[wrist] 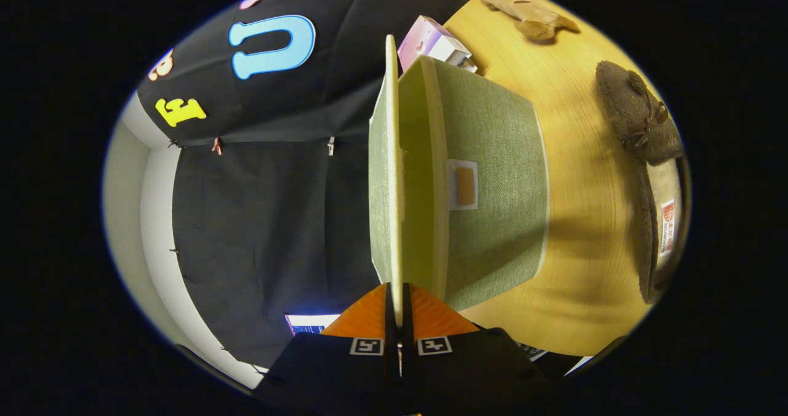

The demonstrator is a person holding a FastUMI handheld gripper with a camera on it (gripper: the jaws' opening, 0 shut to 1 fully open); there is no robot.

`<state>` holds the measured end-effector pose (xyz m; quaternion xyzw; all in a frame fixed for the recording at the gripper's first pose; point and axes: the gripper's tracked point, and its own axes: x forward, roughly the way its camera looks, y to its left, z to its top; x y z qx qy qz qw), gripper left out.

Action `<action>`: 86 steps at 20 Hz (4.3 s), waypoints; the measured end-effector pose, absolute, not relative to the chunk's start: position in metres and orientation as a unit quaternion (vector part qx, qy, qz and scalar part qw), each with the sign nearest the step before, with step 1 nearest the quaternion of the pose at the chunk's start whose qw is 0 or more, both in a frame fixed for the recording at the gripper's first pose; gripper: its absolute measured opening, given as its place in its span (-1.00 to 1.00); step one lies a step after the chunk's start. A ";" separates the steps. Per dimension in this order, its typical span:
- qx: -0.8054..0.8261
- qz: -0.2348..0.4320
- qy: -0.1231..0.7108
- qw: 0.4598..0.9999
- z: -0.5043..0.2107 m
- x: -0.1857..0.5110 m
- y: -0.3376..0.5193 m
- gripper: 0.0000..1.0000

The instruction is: Open the storage box then place both shoes into the box .Put the left shoe in first, then the right shoe, with the right side of both shoes facing outward in a uniform manner.

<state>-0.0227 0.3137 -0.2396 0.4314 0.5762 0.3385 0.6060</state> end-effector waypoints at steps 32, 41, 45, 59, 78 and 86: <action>0.149 0.382 0.543 0.733 -0.139 -0.004 0.638 -0.73; 0.080 0.345 0.394 0.848 -0.120 0.061 0.550 0.97; 0.046 0.296 0.329 0.896 -0.105 0.078 0.460 0.96; -0.014 0.089 0.421 0.902 -0.276 0.054 0.130 0.98; -0.009 0.059 0.468 0.882 -0.416 0.083 0.095 -0.28; 0.052 0.044 0.448 0.892 -0.370 0.084 0.105 -0.89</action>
